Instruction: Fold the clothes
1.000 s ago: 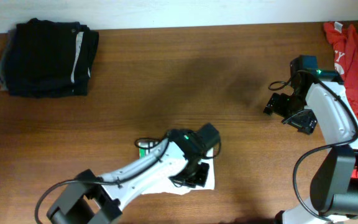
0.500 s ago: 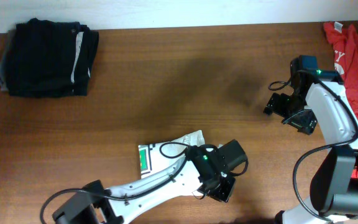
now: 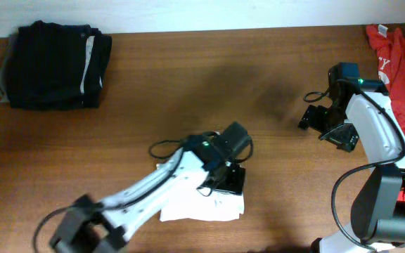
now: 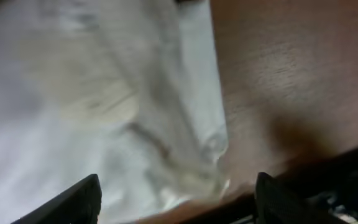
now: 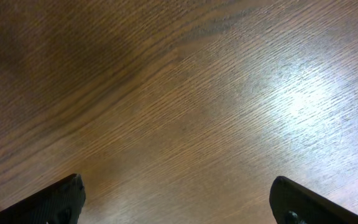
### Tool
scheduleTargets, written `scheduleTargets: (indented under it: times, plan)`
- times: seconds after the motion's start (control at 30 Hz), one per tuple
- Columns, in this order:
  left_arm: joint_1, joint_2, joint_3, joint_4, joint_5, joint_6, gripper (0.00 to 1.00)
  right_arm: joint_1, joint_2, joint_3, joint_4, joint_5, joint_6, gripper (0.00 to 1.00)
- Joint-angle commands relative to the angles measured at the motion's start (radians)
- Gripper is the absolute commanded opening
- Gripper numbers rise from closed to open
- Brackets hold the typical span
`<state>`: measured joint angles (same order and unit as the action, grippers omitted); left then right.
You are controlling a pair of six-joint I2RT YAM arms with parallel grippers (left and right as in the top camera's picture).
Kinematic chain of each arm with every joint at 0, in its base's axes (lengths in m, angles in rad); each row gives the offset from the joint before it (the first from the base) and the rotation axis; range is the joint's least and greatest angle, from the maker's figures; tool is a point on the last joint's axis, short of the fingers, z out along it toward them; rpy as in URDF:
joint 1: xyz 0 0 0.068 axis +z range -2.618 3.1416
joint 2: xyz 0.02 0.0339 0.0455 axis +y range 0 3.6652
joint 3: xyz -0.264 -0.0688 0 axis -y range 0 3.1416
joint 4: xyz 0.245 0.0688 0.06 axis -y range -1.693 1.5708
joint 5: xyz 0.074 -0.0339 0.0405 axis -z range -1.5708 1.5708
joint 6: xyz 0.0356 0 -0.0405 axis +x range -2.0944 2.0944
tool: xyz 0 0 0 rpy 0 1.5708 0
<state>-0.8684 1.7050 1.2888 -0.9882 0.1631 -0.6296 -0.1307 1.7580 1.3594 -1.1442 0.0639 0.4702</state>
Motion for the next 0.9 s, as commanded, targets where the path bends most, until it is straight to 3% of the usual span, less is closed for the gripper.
scheduleTargets:
  times: [0.0, 0.07, 0.17, 0.47, 0.63, 0.87]
  plan:
    - [-0.064, 0.156, 0.003, 0.114, 0.135, -0.006, 0.69, -0.005, 0.002, 0.01, 0.0, 0.02, 0.001, 0.98]
    - [-0.099, 0.204, 0.003, 0.175, 0.137, -0.006, 0.66, -0.005, 0.002, 0.01, 0.0, 0.02, 0.001, 0.98]
    - [-0.151, 0.232, 0.004, 0.245, 0.136, -0.006, 0.52, -0.005, 0.002, 0.01, 0.0, 0.02, 0.001, 0.98]
    - [-0.176, 0.207, 0.042, 0.233, 0.216, 0.024, 0.51, -0.005, 0.002, 0.01, 0.0, 0.02, 0.001, 0.98]
    - [-0.176, 0.108, 0.116, 0.163, 0.211, 0.102, 0.51, -0.005, 0.002, 0.01, 0.0, 0.02, 0.001, 0.98]
    - [-0.148, -0.043, 0.142, 0.004, -0.059, 0.039, 0.52, -0.005, 0.002, 0.01, 0.0, 0.02, 0.001, 0.98]
